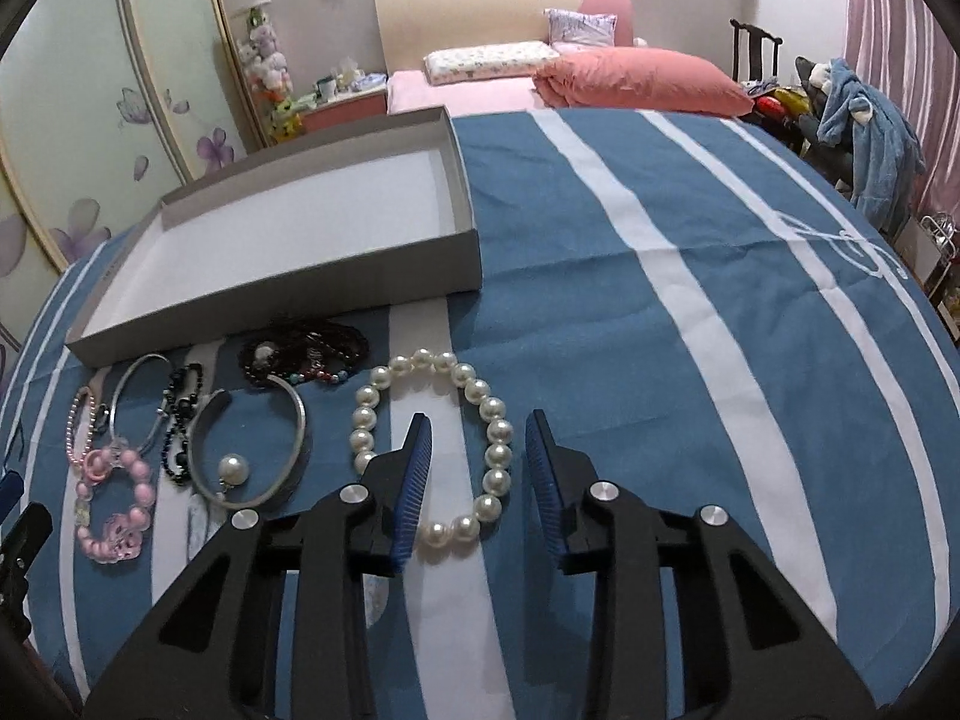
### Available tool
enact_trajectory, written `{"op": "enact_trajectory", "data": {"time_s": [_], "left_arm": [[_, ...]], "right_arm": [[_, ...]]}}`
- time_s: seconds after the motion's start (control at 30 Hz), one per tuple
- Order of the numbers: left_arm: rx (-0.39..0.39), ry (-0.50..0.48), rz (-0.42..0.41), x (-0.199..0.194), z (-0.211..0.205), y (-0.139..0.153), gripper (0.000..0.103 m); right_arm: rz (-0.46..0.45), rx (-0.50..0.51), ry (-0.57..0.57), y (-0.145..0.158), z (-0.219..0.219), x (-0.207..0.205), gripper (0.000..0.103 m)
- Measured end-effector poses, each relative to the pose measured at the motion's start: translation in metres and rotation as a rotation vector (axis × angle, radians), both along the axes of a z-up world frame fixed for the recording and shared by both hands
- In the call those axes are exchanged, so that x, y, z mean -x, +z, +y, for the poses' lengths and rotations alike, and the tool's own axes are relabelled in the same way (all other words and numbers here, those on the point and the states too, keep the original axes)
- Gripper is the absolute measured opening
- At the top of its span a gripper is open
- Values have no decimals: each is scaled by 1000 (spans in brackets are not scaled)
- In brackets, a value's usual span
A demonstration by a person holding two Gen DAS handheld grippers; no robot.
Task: Organize jewelry
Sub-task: 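Close the right tool on the white pearl bracelet while the left tool grasps the pink crystal bracelet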
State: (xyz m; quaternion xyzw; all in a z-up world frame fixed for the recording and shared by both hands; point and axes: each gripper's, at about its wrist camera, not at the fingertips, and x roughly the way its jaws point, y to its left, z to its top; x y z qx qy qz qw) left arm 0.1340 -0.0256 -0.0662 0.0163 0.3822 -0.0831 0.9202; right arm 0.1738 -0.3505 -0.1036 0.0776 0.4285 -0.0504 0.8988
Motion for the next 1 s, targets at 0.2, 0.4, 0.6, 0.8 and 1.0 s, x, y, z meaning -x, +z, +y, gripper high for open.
{"op": "enact_trajectory", "data": {"time_s": [0.2, 0.4, 0.6, 0.8, 1.0], "left_arm": [[-4, -14, 65, -12, -5, -11, 60], [-5, -27, 107, -21, -10, -19, 51], [-24, -28, 108, -23, -13, -24, 25], [-17, -35, 109, -21, -11, -22, 19], [5, -33, 113, -20, -9, -21, 18]], "right_arm": [[-15, 42, 6, -2, 7, 5, 28], [-15, 29, 4, 0, 5, 3, 27], [-15, 24, 4, 1, 3, 1, 13], [-16, 19, 15, 1, 2, -3, 11], [-31, -42, 14, 0, -5, -1, 10]]}}
